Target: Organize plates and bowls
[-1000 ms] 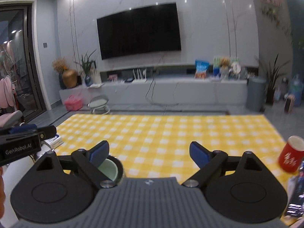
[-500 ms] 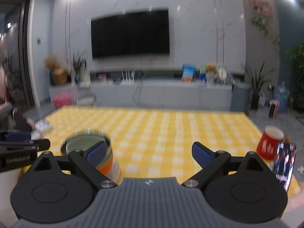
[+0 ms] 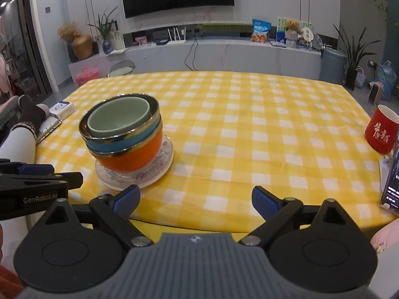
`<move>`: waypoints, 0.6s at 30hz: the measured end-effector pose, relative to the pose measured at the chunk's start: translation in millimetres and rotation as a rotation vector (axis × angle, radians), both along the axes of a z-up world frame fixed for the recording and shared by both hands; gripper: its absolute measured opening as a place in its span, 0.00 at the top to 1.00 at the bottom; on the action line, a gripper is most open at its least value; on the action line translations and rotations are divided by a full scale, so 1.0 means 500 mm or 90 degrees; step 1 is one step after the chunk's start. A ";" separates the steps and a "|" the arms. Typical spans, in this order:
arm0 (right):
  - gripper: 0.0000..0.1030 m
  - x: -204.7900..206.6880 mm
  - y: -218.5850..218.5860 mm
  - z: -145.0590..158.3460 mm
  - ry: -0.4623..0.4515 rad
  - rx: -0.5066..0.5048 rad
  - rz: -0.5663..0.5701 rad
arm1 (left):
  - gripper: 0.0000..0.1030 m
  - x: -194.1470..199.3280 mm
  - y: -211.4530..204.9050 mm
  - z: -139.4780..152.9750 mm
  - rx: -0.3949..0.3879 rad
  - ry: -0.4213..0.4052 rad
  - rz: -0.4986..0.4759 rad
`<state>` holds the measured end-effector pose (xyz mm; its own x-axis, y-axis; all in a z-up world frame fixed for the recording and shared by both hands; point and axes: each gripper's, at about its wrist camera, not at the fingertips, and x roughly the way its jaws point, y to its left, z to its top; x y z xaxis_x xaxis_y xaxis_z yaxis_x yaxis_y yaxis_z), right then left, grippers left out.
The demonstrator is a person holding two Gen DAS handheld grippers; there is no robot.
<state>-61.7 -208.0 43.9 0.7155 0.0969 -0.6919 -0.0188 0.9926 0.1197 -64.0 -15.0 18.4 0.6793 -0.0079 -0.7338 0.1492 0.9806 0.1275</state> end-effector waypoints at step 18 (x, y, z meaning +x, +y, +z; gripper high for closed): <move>0.08 0.006 -0.005 -0.005 0.002 0.006 -0.018 | 0.44 0.015 -0.006 -0.007 0.011 0.012 -0.002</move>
<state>-58.7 -210.4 41.2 0.7161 0.0834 -0.6930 0.0090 0.9917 0.1286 -56.3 -18.2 14.7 0.6651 0.0033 -0.7467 0.1547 0.9777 0.1420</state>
